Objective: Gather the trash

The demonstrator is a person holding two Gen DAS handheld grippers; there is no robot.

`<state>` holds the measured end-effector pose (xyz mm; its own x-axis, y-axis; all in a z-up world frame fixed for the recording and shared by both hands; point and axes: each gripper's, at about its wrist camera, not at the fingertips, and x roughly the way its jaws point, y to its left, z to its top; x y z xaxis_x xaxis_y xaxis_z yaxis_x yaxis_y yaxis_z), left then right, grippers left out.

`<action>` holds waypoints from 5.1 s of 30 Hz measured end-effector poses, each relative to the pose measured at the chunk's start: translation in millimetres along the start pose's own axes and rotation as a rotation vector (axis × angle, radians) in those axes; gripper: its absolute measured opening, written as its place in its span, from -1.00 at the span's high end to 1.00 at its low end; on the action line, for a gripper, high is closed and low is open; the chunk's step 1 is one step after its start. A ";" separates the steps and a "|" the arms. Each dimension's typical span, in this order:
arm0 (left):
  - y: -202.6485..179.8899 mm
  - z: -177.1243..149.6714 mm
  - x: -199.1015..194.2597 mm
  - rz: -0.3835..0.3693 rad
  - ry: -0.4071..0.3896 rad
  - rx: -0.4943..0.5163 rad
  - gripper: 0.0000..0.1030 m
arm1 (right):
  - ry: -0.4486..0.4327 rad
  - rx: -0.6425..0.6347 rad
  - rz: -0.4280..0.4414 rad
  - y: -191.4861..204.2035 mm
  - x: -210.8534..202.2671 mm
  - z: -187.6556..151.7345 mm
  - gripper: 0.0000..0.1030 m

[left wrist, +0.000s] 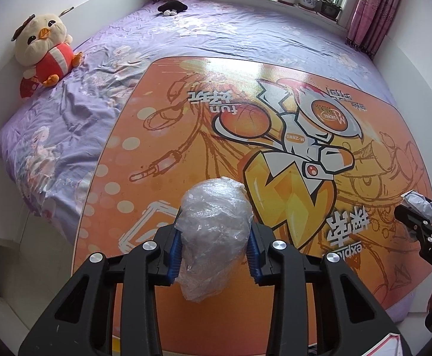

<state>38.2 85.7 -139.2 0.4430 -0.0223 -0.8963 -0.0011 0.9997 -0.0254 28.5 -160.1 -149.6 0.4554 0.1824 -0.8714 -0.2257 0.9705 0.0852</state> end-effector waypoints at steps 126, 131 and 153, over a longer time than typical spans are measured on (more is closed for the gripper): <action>267.9 -340.0 -125.0 0.447 0.085 -0.880 -0.43 | 0.176 -0.848 0.397 457.0 -3.9 -154.9 -0.37; 269.7 -336.0 -126.8 0.440 0.076 -0.886 -0.45 | 0.196 -0.850 0.418 460.6 -9.5 -157.7 -0.38; 268.7 -330.7 -132.4 0.452 0.062 -0.890 -0.48 | 0.181 -0.847 0.431 465.5 -13.8 -153.9 -0.44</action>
<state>-317.2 353.2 -173.8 0.1872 0.3320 -0.9245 -0.8403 0.5415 0.0243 -215.3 264.8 -172.3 0.0647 0.4000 -0.9142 -0.9207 0.3773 0.0999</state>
